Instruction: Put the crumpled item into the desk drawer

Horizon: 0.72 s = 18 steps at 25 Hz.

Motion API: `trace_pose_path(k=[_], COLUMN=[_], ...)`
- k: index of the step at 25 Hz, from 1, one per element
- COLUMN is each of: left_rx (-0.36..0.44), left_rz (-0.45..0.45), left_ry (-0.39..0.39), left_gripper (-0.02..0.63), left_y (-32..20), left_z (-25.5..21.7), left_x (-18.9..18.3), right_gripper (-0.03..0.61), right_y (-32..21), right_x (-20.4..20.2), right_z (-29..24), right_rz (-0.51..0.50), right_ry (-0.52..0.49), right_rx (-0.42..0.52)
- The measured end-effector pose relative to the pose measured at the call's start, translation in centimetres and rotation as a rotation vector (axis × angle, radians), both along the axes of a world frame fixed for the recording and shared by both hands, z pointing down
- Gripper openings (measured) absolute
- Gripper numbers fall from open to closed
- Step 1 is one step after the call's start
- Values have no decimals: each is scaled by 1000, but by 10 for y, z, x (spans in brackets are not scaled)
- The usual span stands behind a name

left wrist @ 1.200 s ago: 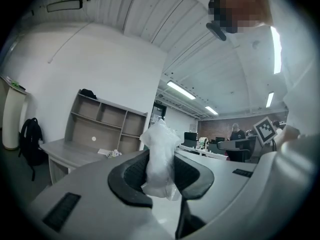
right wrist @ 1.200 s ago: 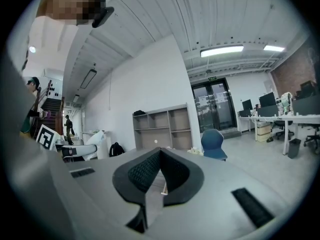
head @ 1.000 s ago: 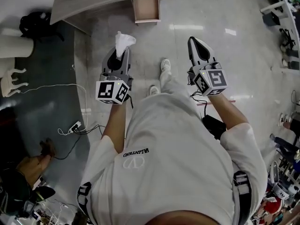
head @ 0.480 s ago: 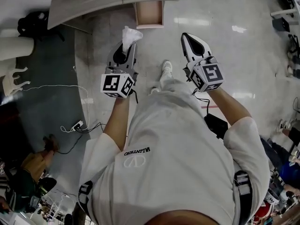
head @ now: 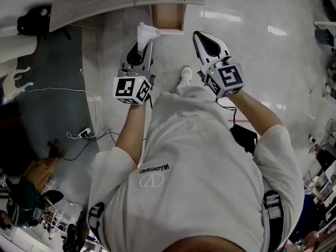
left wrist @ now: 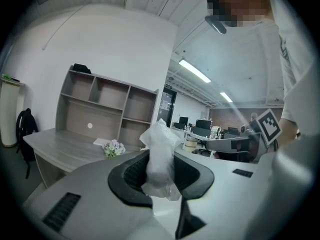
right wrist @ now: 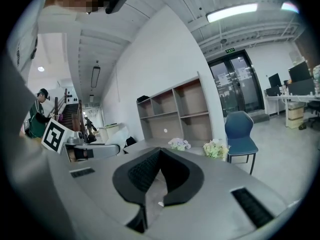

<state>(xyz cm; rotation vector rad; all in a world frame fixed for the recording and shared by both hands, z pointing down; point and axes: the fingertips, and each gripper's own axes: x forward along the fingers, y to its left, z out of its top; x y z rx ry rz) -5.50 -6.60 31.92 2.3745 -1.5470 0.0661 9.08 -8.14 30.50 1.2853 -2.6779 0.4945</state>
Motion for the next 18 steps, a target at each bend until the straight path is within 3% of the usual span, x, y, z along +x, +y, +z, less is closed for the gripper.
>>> trace_pose_path(k=[6, 12, 18], left_rx=[-12, -44, -115], left_rz=[-34, -43, -29], left_ry=[-15, -3, 6], left_gripper=[97, 97, 97], left_y=[-24, -41, -70], left_z=[25, 35, 91], left_x=[-5, -8, -17], right_gripper=[-2, -2, -2], right_y=[-28, -44, -74], right_x=[-5, -14, -21], right_z=[40, 45, 89], right_rz=[6, 37, 114], right_ry=[-4, -5, 5], right_rx=[-31, -68, -103])
